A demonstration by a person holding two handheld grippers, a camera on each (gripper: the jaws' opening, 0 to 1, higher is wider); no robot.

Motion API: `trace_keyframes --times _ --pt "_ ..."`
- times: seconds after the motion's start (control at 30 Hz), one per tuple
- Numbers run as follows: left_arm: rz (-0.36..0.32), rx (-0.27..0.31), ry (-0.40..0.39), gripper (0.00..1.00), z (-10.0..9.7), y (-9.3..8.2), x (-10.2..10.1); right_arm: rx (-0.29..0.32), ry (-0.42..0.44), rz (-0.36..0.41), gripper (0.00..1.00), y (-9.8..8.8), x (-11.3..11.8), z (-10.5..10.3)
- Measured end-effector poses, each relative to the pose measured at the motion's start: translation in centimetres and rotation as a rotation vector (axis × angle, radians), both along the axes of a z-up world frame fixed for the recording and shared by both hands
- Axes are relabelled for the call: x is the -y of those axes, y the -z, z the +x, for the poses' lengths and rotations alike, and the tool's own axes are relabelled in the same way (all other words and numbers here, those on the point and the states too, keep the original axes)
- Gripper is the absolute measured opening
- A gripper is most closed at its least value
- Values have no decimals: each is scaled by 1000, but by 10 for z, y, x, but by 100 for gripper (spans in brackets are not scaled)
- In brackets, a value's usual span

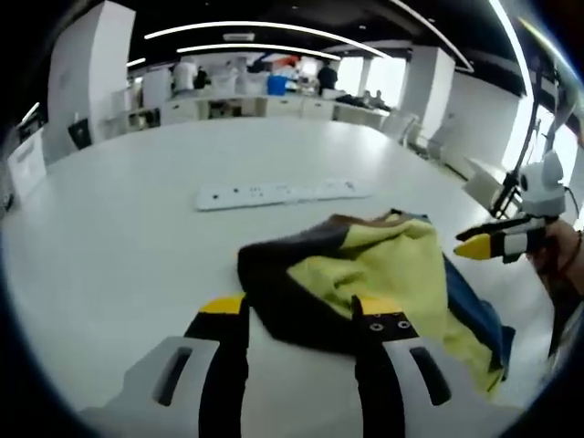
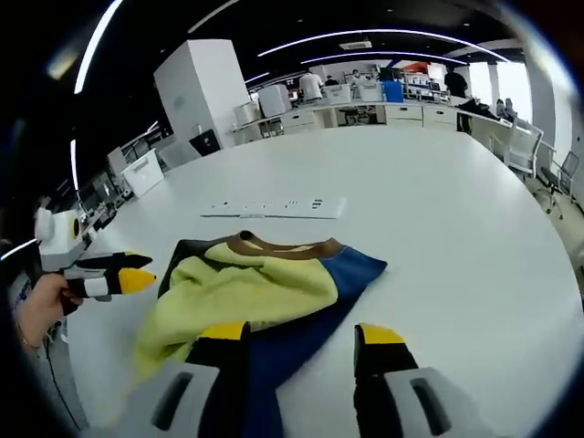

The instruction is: Fold the garment on the visible template until the final outline fits inside the template.

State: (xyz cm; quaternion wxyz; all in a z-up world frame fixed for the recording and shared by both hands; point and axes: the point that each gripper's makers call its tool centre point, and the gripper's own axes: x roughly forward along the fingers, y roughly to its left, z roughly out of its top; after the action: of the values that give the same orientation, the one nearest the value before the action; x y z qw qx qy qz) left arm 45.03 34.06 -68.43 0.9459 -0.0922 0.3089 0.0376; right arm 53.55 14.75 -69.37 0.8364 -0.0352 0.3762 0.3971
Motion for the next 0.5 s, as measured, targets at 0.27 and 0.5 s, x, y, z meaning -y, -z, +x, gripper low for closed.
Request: trace_keyframes --times 0.27,0.5 --pt "1 -20 -27 33 0 10 3 -31 33 -26 35 10 4 -13" --pt "-22 -64 -87 27 -3 19 8 -101 78 -2 26 20 3 -22"
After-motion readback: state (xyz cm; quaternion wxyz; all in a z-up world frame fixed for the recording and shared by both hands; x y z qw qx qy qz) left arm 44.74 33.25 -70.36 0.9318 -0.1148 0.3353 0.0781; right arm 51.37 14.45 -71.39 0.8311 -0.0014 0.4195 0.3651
